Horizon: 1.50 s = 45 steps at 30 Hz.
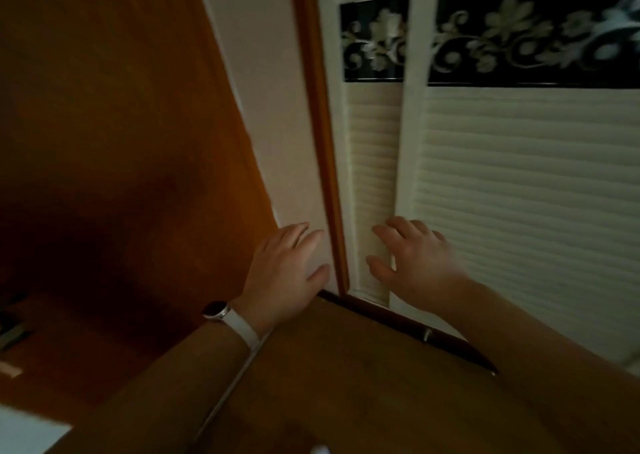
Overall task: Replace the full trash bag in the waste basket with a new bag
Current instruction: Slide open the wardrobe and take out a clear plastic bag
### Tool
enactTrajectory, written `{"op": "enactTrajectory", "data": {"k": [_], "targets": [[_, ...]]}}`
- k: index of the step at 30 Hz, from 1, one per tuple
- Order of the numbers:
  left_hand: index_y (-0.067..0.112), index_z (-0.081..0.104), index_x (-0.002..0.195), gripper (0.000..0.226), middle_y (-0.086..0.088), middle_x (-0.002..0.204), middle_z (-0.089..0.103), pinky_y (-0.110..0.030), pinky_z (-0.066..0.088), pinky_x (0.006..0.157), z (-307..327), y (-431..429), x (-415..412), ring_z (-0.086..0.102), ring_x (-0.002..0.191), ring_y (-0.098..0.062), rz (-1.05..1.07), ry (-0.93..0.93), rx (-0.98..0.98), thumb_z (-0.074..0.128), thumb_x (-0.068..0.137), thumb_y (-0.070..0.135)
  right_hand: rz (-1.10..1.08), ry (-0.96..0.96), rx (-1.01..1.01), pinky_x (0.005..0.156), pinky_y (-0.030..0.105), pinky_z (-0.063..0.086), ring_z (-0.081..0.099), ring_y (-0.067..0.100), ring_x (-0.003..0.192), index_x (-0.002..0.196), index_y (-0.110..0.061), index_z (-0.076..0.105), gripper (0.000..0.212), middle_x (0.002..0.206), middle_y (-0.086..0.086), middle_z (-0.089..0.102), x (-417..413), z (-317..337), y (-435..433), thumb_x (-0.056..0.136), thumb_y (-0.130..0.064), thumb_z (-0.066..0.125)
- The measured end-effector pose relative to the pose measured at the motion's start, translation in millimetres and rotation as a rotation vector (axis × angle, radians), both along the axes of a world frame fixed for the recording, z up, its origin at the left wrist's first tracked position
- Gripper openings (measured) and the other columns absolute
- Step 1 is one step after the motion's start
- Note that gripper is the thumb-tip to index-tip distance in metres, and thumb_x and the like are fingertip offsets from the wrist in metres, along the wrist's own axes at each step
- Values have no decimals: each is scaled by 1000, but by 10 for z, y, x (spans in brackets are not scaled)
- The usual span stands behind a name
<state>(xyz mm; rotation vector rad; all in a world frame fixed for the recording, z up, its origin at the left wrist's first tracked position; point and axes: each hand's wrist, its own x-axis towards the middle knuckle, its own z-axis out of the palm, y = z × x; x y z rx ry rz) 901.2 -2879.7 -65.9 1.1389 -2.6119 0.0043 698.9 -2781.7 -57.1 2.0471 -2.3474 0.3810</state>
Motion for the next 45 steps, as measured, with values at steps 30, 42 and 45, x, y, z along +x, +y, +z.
{"op": "enactTrajectory", "data": {"k": [30, 42, 45], "targets": [[23, 43, 142, 63, -9, 146, 46, -48, 33, 105, -215, 319, -3431, 42, 132, -29, -1340, 25, 98, 34, 89, 57, -1329, 72, 114, 107, 41, 34, 36, 21, 136, 140, -35, 35, 55, 145, -5, 40, -981, -48, 1550, 92, -63, 35], [27, 42, 142, 61, -5, 147, 45, -45, 34, 106, -189, 1920, -4266, 38, 136, -24, -1475, -59, 15, 31, 90, 57, -1441, -18, 69, 110, 41, 33, 33, 21, 138, 143, -33, 34, 58, 149, -3, 37, -1548, -191, 3118, 92, -61, 34], [26, 45, 140, 59, -5, 144, 49, -45, 33, 107, -123, 2537, -4494, 41, 135, -24, -1535, -46, -19, 31, 92, 56, -1469, -24, 52, 109, 41, 35, 34, 21, 137, 143, -31, 36, 62, 147, -4, 38, -1672, -119, 3681, 90, -63, 30]]}}
